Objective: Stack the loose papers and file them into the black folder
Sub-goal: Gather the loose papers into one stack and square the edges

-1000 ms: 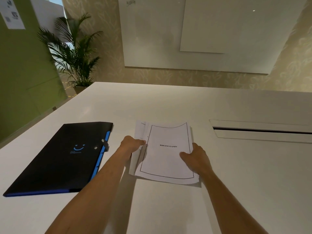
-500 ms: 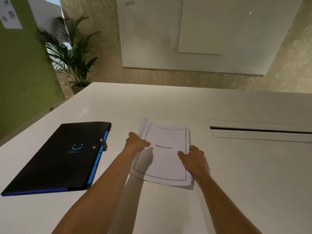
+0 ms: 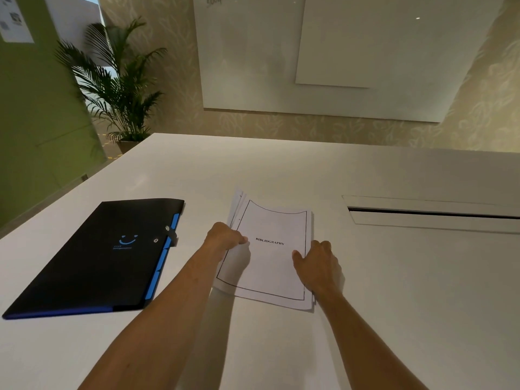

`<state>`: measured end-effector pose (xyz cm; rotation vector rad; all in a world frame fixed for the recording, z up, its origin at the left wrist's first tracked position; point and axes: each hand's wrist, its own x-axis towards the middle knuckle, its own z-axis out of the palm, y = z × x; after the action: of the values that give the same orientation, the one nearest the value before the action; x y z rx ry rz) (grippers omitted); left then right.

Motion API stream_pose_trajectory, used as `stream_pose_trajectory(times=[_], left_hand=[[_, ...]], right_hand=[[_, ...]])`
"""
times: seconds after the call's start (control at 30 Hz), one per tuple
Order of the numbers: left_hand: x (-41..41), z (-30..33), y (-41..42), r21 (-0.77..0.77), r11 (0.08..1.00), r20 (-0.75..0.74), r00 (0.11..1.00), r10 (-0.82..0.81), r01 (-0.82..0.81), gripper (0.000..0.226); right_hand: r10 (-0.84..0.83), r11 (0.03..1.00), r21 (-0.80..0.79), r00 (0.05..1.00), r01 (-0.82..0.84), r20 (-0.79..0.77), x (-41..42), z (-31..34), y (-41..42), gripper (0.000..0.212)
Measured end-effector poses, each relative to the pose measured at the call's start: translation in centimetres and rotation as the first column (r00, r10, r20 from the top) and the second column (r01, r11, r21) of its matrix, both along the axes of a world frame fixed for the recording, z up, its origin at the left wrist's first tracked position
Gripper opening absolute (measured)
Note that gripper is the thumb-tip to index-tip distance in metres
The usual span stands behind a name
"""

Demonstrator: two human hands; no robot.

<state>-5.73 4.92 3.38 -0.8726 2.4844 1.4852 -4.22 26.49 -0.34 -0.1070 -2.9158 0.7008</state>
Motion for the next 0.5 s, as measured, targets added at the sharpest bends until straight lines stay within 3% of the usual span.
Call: stream_pose_trajectory(times=[0.17,0.37,0.43,0.5], left_hand=[[-0.3,0.0,0.2,-0.053,0.998,-0.038,0.998,-0.043,0.041,0.081],[0.7,-0.6,-1.0,0.048,0.986,-0.140,0.979,-0.151,0.159,0.099],[1.5,-0.5,-1.3,0.062,0.982,-0.217,0.962,-0.164,0.181,0.094],[2.3,-0.3,-1.5,0.062,0.977,-0.305,0.936,-0.176,0.204,0.076]], right_hand=[[0.002,1.000,-0.003,1.000,-0.002,-0.008,0.1,-0.2,0.0,0.040],[-0.006,0.999,-0.050,1.000,0.006,-0.005,-0.2,-0.6,0.4,0.044],[-0.047,0.989,-0.140,0.999,0.049,0.017,-0.5,-0.6,0.7,0.048],[-0.087,0.954,-0.284,0.995,0.097,0.047,-1.0,-0.3,1.2,0.052]])
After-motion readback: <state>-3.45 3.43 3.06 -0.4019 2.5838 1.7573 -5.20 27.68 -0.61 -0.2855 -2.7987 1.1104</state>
